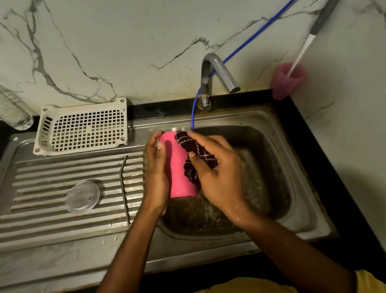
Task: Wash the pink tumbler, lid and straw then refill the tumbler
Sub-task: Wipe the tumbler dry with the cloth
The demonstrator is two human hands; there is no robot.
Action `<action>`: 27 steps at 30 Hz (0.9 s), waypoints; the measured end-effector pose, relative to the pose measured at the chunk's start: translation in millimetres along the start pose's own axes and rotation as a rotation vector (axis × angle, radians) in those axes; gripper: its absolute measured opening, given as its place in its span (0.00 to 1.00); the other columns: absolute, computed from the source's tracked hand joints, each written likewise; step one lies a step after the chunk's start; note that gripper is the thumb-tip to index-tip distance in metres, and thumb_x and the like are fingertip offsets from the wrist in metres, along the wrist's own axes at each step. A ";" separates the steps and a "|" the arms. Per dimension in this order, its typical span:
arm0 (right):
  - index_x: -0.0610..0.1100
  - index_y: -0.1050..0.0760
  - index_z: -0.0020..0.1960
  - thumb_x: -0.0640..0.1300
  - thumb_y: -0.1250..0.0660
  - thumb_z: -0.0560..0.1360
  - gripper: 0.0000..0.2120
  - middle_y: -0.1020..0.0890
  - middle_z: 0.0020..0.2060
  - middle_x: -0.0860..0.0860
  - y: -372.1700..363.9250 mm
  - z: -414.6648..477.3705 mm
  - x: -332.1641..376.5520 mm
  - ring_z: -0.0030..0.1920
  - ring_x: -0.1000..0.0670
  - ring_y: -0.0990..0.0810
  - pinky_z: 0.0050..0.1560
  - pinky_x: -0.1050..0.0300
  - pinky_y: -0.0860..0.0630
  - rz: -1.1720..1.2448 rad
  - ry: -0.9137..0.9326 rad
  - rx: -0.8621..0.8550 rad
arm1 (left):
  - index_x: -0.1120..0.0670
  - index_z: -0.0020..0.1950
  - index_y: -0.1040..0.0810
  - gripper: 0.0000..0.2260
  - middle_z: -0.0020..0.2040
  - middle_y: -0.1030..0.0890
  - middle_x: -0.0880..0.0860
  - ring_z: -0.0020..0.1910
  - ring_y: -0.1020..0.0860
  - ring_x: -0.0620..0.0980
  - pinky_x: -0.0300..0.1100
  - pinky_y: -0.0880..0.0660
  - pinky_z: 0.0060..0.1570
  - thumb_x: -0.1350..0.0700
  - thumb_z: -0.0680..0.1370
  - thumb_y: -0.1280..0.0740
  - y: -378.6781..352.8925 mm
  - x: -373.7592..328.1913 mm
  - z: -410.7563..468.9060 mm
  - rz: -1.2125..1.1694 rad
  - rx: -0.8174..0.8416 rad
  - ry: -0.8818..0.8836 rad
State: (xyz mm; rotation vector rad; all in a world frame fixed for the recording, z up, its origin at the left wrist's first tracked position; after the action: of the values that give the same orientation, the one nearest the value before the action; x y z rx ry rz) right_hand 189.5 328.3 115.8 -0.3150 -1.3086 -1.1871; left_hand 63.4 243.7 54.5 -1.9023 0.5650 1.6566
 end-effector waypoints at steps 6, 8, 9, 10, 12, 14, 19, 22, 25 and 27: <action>0.55 0.24 0.70 0.44 0.30 0.73 0.25 0.22 0.61 0.55 8.0 -42.8 2.6 0.55 0.59 0.20 0.52 0.61 0.22 -0.137 0.143 0.102 | 0.37 0.76 0.35 0.28 0.75 0.31 0.48 0.68 0.24 0.53 0.51 0.22 0.61 0.45 0.78 0.31 -5.3 -10.1 1.5 -0.038 -0.031 -0.023; 0.53 0.24 0.70 0.43 0.31 0.73 0.25 0.22 0.62 0.53 10.2 -58.4 -3.8 0.57 0.56 0.20 0.53 0.59 0.20 -0.095 0.171 0.101 | 0.36 0.77 0.36 0.28 0.75 0.31 0.48 0.67 0.23 0.54 0.56 0.21 0.60 0.42 0.78 0.31 -7.1 -10.6 2.9 -0.060 -0.029 0.007; 0.52 0.24 0.70 0.42 0.32 0.73 0.25 0.23 0.62 0.53 11.6 -60.1 -6.5 0.57 0.55 0.20 0.53 0.56 0.19 -0.076 0.176 0.093 | 0.34 0.76 0.36 0.29 0.75 0.31 0.49 0.67 0.23 0.56 0.59 0.21 0.60 0.39 0.77 0.31 -7.4 -9.5 3.1 -0.063 -0.034 0.024; 0.52 0.24 0.70 0.42 0.33 0.74 0.25 0.23 0.62 0.52 12.8 -57.4 -7.7 0.58 0.54 0.19 0.53 0.55 0.19 -0.066 0.173 0.078 | 0.32 0.75 0.35 0.29 0.75 0.31 0.51 0.67 0.23 0.58 0.61 0.22 0.60 0.37 0.75 0.30 -7.8 -7.8 3.1 -0.073 -0.037 0.042; 0.52 0.23 0.69 0.43 0.35 0.74 0.24 0.22 0.61 0.52 14.8 -40.4 -6.2 0.57 0.54 0.20 0.53 0.54 0.19 -0.042 0.141 0.045 | 0.32 0.74 0.33 0.30 0.74 0.29 0.55 0.66 0.23 0.62 0.61 0.22 0.59 0.36 0.72 0.29 -11.3 -6.2 3.4 -0.140 -0.027 0.070; 0.53 0.23 0.69 0.42 0.34 0.75 0.22 0.21 0.58 0.53 15.6 -14.6 -4.0 0.54 0.57 0.20 0.53 0.57 0.21 -0.021 0.105 0.022 | 0.38 0.76 0.35 0.30 0.72 0.27 0.56 0.64 0.22 0.60 0.57 0.21 0.57 0.41 0.75 0.30 -14.2 -8.9 4.5 -0.245 0.008 0.072; 0.60 0.24 0.68 0.45 0.32 0.78 0.20 0.20 0.58 0.56 12.7 59.8 -7.1 0.58 0.60 0.23 0.65 0.57 0.27 -0.014 -0.089 0.047 | 0.46 0.79 0.38 0.37 0.73 0.27 0.62 0.57 0.20 0.59 0.54 0.19 0.49 0.42 0.73 0.26 -18.5 -15.9 -1.1 -0.494 0.157 0.179; 0.61 0.24 0.68 0.51 0.32 0.76 0.21 0.19 0.61 0.58 5.5 63.5 -6.6 0.61 0.60 0.22 0.67 0.53 0.26 0.115 -0.126 0.022 | 0.43 0.79 0.39 0.38 0.73 0.29 0.62 0.53 0.18 0.56 0.52 0.18 0.48 0.41 0.72 0.26 -17.3 -26.1 2.7 -0.519 0.159 0.118; 0.59 0.25 0.70 0.49 0.30 0.77 0.22 0.20 0.59 0.55 9.4 29.1 3.1 0.57 0.61 0.21 0.58 0.66 0.25 0.046 -0.021 -0.024 | 0.46 0.80 0.39 0.46 0.71 0.26 0.60 0.54 0.18 0.54 0.50 0.19 0.49 0.39 0.67 0.21 -16.4 -31.9 6.4 -0.454 0.150 0.042; 0.59 0.26 0.70 0.47 0.29 0.76 0.23 0.21 0.54 0.55 15.0 3.2 6.7 0.53 0.57 0.19 0.52 0.59 0.20 0.039 0.046 -0.013 | 0.51 0.79 0.38 0.49 0.65 0.22 0.58 0.53 0.18 0.53 0.48 0.18 0.48 0.42 0.64 0.18 -15.1 -30.7 7.6 -0.442 0.136 0.030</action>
State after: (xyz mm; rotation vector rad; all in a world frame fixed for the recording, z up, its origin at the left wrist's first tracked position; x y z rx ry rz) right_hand 198.5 333.9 128.8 -0.3197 -1.2506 -1.1636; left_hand 62.5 258.8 86.1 -1.7955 0.2355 1.2748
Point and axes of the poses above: each hand's wrist, its own z-axis towards the middle knuckle, its own y-axis out of the back of the hand, x = y × z, the point moved 5 cm from there along z, towards the middle knuckle
